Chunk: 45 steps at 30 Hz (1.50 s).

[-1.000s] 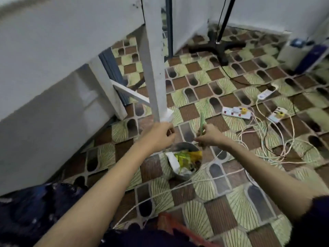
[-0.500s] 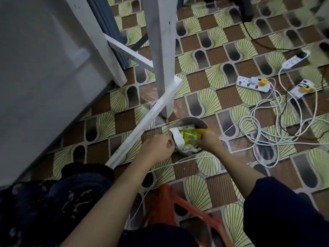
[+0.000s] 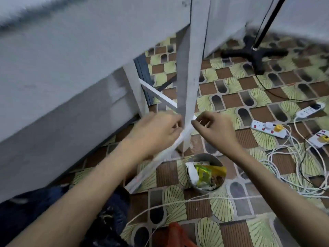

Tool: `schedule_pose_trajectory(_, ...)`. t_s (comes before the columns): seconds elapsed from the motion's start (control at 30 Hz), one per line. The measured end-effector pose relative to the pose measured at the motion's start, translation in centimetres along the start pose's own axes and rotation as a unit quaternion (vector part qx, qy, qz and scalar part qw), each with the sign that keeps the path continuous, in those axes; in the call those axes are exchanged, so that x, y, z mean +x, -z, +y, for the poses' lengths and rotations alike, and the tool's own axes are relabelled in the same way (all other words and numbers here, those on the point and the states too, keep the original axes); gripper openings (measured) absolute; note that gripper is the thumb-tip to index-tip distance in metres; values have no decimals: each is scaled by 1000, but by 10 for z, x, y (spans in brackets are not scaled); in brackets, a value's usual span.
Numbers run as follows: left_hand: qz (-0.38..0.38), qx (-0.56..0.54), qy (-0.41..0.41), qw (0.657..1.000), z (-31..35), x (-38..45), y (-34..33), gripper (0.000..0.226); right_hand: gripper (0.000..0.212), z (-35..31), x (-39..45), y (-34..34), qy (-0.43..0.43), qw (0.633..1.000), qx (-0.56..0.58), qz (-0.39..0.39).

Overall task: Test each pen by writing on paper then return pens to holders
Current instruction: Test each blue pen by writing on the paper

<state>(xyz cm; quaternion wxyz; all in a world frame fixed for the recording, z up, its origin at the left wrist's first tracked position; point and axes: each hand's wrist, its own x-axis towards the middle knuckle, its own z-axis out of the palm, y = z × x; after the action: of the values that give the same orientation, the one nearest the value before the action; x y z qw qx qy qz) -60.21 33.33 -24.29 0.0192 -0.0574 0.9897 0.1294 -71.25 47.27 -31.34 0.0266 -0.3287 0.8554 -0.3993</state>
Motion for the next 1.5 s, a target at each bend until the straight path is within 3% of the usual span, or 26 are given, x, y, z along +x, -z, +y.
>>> schedule_pose_trajectory(0.13, 119, 59, 1, 991, 0, -58, 93, 30, 18, -94, 8, 35, 124, 985, 105, 53)
schedule_pose_trajectory(0.23, 192, 93, 57, 975, -10, -120, 151, 34, 15, -180, 8, 41, 229, 960, 157, 46)
schedule_pose_trajectory(0.4, 277, 123, 198, 932, -42, -233, 208, 18, 16, -319, -5, 20, 362, 914, 180, -37)
schedule_pose_trajectory(0.57, 359, 105, 364, 853, -80, -364, 236, 12, 13, -453, -24, -39, 424, 878, 140, -171)
schedule_pose_trajectory(0.73, 382, 67, 499, 775, -124, -478, 238, 9, 12, -557, -52, -107, 477, 829, 83, -280)
schedule_pose_trajectory(0.93, 365, 51, 597, 712, -177, -559, 221, 12, 25, -633, -78, -187, 553, 766, -15, -328)
schedule_pose_trajectory(1.1, 411, 29, 578, 705, -195, -574, 209, 13, 38, -669, -102, -230, 603, 729, -42, -323)
schedule_pose_trajectory(1.27, 442, 38, 565, 696, -200, -577, 205, 19, 32, -691, -131, -256, 664, 699, -58, -260)
schedule_pose_trajectory(1.5, 446, 36, 565, 694, -202, -579, 205, 20, 21, -692, -139, -262, 657, 724, -6, -209)
